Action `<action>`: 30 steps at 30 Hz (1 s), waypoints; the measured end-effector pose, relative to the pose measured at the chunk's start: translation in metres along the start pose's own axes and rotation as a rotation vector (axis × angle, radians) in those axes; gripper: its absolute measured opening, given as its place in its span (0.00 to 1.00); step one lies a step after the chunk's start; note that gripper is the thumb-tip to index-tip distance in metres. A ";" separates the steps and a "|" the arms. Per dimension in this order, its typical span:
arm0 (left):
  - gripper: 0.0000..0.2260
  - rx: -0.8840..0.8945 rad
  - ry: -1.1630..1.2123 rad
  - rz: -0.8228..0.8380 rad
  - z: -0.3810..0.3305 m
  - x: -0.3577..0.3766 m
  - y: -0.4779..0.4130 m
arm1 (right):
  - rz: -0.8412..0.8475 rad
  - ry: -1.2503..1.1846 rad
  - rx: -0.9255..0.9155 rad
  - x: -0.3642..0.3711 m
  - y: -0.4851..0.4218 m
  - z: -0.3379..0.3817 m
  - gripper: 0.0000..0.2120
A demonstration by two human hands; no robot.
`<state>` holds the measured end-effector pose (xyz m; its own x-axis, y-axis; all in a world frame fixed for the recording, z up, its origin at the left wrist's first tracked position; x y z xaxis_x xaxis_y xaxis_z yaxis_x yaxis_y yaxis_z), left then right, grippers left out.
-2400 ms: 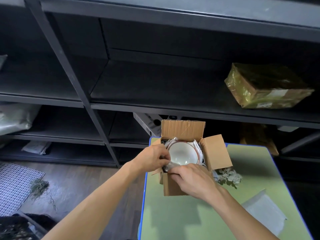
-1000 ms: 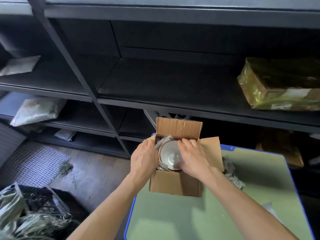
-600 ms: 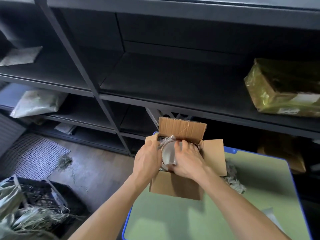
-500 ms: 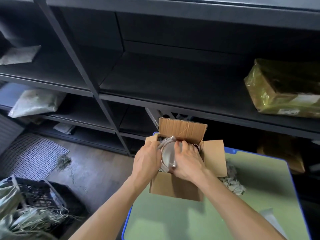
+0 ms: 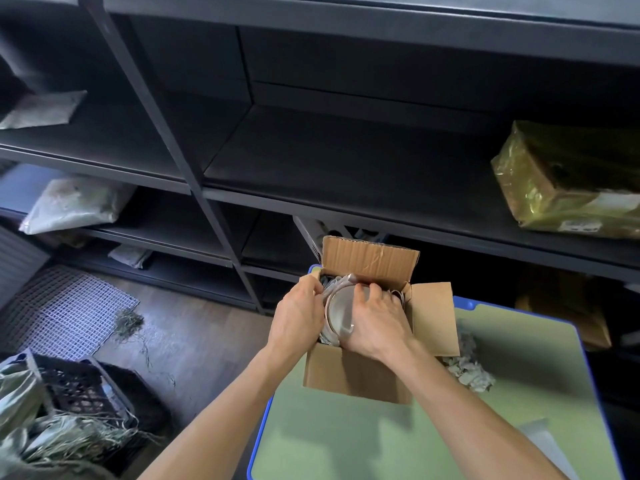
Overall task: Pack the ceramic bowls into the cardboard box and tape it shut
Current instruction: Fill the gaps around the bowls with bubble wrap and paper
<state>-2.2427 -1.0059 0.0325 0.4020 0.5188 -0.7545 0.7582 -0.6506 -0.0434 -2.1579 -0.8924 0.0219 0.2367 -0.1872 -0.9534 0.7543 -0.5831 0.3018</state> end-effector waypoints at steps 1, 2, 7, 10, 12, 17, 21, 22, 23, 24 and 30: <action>0.03 -0.026 0.011 0.015 0.003 0.000 0.001 | 0.000 0.005 -0.004 0.001 0.001 0.001 0.49; 0.03 -0.051 0.022 0.032 0.006 0.001 0.002 | 0.001 -0.001 -0.005 0.002 0.000 0.001 0.48; 0.04 -0.120 0.117 0.103 0.019 0.004 0.005 | -0.013 -0.043 0.031 0.000 -0.003 -0.005 0.45; 0.05 -0.139 0.181 0.114 0.023 0.005 0.006 | -0.024 -0.030 0.008 0.002 0.000 0.001 0.46; 0.05 -0.132 0.190 0.109 0.022 0.005 0.006 | -0.041 -0.056 0.010 -0.001 -0.003 -0.004 0.44; 0.05 -0.127 0.194 0.103 0.022 0.006 0.007 | -0.055 -0.014 -0.006 -0.001 -0.002 -0.001 0.44; 0.05 -0.070 0.070 0.101 0.013 0.002 0.004 | -0.028 -0.058 -0.008 -0.003 -0.004 -0.007 0.47; 0.05 -0.028 0.010 0.095 0.009 0.000 0.002 | -0.019 -0.067 -0.012 -0.003 -0.003 -0.009 0.47; 0.05 0.021 -0.047 0.085 0.004 -0.002 0.002 | -0.024 -0.071 -0.023 -0.003 0.000 -0.010 0.45; 0.06 0.061 -0.097 0.074 0.000 -0.004 0.003 | -0.044 -0.072 -0.038 -0.005 0.003 -0.012 0.42; 0.13 0.039 -0.387 0.069 -0.016 -0.006 0.024 | -0.154 -0.169 -0.154 -0.014 0.025 -0.039 0.24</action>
<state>-2.2185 -1.0156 0.0469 0.2222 0.2311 -0.9472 0.7130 -0.7012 -0.0038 -2.1189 -0.8735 0.0426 0.0161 -0.2420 -0.9701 0.8606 -0.4906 0.1367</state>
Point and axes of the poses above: each hand's wrist, its own y-axis away from the middle knuckle, its own x-axis out of the palm, z = x × y, the point moved 9 cm from there along -y, towards the middle knuckle, and after that the axes turned 11 degrees about x, right-handed, at the moved point
